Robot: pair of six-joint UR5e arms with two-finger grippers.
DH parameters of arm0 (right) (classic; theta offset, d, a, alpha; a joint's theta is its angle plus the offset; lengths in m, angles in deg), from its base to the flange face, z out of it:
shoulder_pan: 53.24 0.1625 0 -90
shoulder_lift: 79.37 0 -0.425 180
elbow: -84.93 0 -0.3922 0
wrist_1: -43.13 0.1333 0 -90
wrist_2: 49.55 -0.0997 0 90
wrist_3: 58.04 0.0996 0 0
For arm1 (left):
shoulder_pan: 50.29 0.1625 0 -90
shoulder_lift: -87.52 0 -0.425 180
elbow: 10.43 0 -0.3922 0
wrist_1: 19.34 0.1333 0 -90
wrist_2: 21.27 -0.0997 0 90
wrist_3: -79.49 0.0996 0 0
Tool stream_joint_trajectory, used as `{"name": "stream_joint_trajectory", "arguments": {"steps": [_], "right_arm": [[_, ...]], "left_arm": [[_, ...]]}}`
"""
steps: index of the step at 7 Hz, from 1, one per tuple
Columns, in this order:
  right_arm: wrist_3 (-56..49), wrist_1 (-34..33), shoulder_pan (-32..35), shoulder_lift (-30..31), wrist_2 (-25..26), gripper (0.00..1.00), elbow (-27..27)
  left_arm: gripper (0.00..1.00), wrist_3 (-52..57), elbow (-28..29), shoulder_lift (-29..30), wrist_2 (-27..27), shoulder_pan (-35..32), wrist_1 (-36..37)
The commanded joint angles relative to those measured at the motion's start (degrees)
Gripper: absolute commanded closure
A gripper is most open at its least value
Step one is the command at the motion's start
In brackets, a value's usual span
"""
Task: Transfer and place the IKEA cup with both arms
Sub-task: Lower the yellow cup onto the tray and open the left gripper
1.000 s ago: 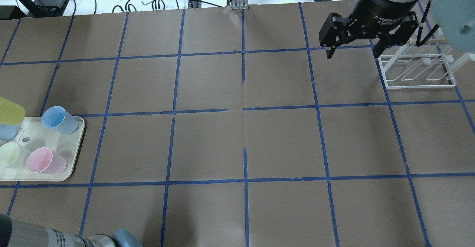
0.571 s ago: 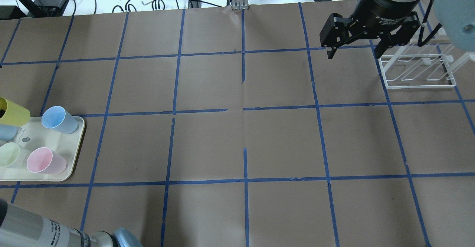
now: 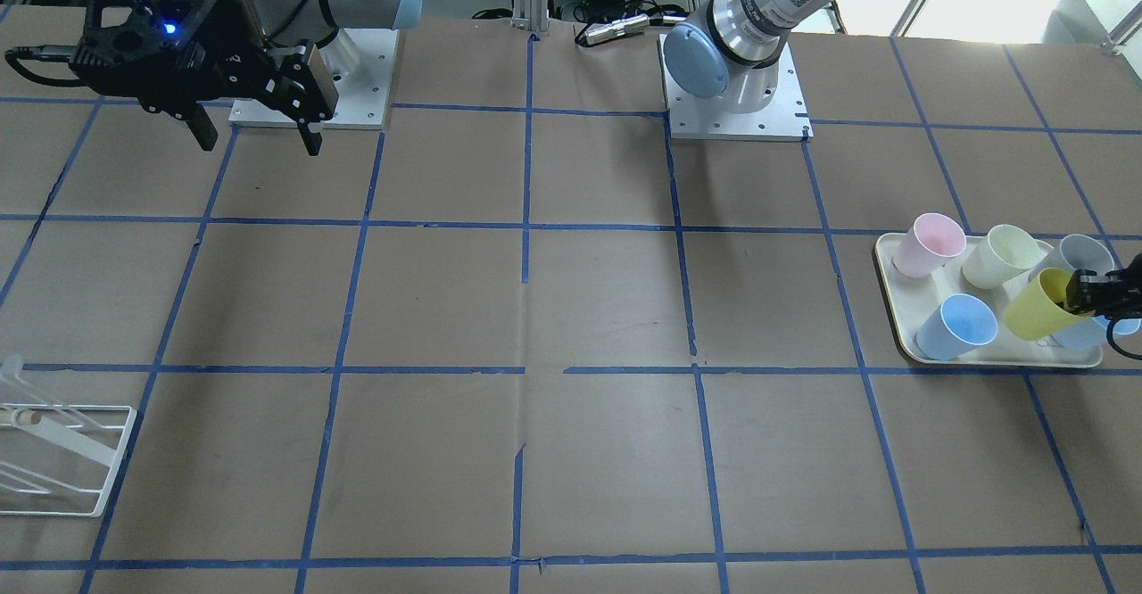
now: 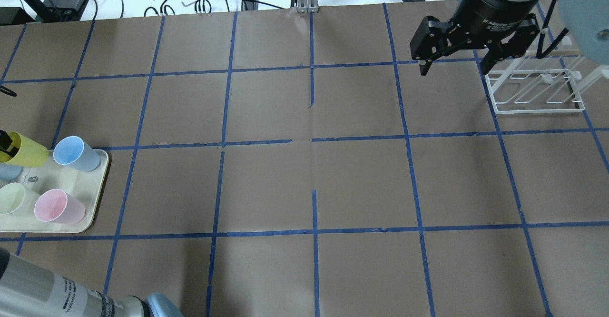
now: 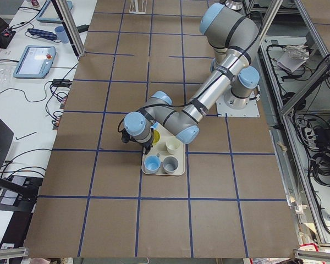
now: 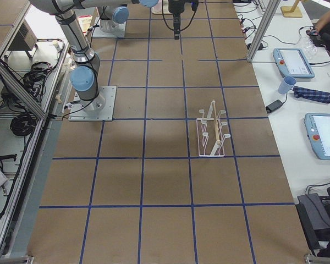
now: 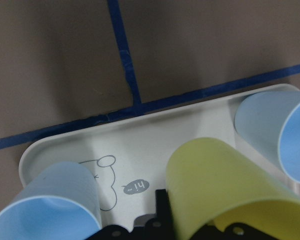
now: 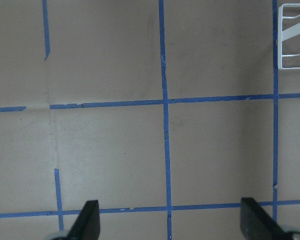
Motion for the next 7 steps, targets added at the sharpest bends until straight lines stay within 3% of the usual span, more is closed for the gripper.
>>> {"name": "stream_joint_trajectory", "arguments": {"steps": [1, 3, 4, 6, 7], "right_arm": [[0.0, 0.1, 0.0, 0.0, 0.2, 0.0, -0.1], [-0.1, 0.1, 0.0, 0.0, 0.1, 0.0, -0.2], [-0.1, 0.1, 0.0, 0.1, 0.1, 0.0, -0.2], [-0.1, 0.2, 0.0, 0.1, 0.1, 0.0, -0.2], [-0.1, 0.8, 0.0, 0.0, 0.2, 0.0, -0.4]], "left_arm": [[1.0, -0.1, -0.5, 1.9, -0.2, 0.0, -0.1], [1.0, -0.1, -1.4, 2.8, -2.0, 0.1, 2.0], [0.89, 0.0, -1.5, 2.8, -2.1, 0.1, 2.0], [0.3, 0.0, -2.1, 2.8, -1.9, 0.2, 2.1], [0.22, -0.2, -2.4, 2.8, -2.0, 0.2, 2.3]]}}
